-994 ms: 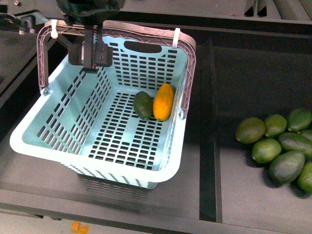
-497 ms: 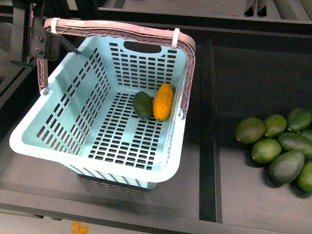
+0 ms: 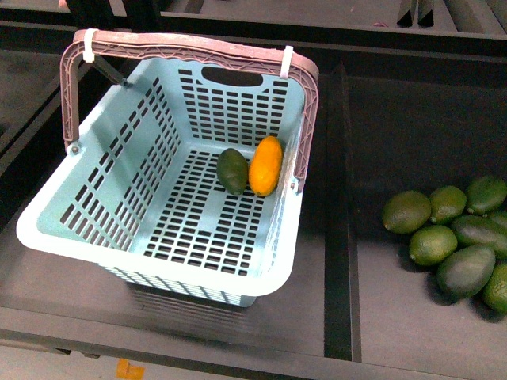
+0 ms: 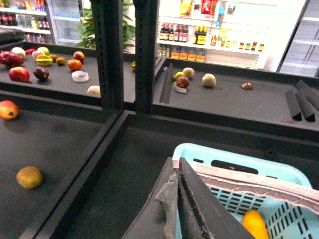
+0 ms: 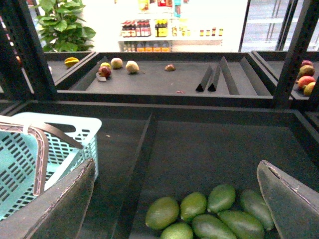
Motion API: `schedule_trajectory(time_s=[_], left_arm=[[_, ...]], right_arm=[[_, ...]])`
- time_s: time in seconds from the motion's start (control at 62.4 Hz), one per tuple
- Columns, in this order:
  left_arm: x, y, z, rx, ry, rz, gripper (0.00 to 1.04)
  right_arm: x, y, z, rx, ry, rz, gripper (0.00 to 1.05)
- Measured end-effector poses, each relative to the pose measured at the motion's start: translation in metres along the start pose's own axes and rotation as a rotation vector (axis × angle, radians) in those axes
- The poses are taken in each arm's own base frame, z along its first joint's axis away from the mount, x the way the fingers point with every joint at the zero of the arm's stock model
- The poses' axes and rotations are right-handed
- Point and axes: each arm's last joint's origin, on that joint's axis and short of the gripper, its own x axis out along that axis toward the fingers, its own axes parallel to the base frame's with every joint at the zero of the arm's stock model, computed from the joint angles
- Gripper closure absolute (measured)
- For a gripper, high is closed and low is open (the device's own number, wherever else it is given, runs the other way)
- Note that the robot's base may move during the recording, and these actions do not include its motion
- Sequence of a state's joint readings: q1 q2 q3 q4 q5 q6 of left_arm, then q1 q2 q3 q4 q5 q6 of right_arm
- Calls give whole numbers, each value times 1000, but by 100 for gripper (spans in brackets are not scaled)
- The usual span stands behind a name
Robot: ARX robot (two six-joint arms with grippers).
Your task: Pick mango and avocado into basket
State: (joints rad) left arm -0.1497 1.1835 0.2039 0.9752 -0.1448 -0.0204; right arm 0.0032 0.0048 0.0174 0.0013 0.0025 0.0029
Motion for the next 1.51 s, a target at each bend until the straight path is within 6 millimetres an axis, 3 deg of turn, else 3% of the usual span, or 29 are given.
schedule_trajectory(time_s=[0.257, 0.385, 0.625, 1.507], left_arm=[[-32, 14, -16, 6, 15, 0, 103], [-43, 25, -13, 7, 4, 6, 103], [-62, 25, -12, 9, 0, 1, 103], [-93, 25, -6, 9, -20, 0, 103]], right_arm=[[0, 0, 0, 0, 0, 0, 9], [0, 0, 0, 0, 0, 0, 9], [0, 0, 0, 0, 0, 0, 9], [0, 0, 0, 0, 0, 0, 9]])
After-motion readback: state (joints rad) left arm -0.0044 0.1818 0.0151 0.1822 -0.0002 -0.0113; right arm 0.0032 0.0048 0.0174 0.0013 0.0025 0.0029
